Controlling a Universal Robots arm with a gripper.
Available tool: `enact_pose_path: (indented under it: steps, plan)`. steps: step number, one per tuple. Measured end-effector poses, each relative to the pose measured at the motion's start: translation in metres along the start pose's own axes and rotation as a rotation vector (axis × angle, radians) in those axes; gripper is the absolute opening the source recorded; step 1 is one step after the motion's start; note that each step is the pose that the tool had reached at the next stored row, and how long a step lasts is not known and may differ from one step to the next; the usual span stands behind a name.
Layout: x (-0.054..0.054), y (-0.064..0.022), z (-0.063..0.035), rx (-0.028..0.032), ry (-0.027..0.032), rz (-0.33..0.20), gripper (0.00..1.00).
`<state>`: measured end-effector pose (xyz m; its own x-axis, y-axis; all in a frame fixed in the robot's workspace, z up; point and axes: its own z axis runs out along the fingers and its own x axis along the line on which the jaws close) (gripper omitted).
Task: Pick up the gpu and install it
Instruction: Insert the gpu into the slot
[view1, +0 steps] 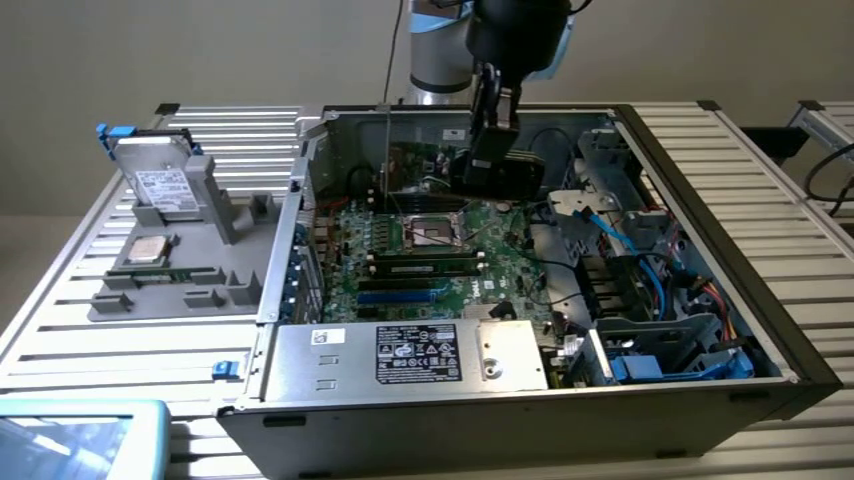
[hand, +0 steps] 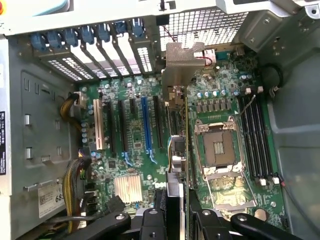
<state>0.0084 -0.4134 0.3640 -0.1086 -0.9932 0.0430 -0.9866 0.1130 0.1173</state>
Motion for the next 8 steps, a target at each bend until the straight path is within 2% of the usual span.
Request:
enact_pose_path:
  steps: [3, 5, 6, 8]
  plan:
    - [0.0001, 0.0, 0.0003, 0.0036, 0.0064, -0.05, 0.28]
    - [0.0001, 0.0008, 0.0009, 0.0073, 0.0128, -0.06, 0.28]
    - [0.0002, 0.002, 0.0012, 0.0135, 0.0169, -0.059, 0.28]
    - [0.0005, 0.005, 0.0021, 0.0353, 0.0226, -0.058, 0.28]
